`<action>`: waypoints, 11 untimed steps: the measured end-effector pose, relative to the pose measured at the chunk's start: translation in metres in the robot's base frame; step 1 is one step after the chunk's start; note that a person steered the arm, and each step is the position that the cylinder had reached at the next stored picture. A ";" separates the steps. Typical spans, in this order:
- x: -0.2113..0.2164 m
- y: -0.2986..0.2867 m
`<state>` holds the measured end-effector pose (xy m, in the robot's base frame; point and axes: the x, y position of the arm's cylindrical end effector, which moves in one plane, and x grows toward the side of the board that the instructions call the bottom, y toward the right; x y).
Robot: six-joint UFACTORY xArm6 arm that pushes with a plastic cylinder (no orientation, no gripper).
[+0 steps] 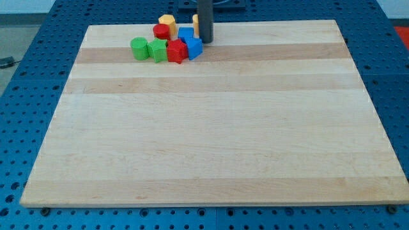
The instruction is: Push the yellow hexagon into the yellow heart
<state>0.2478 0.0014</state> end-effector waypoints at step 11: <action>-0.056 -0.009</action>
<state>0.1923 -0.0073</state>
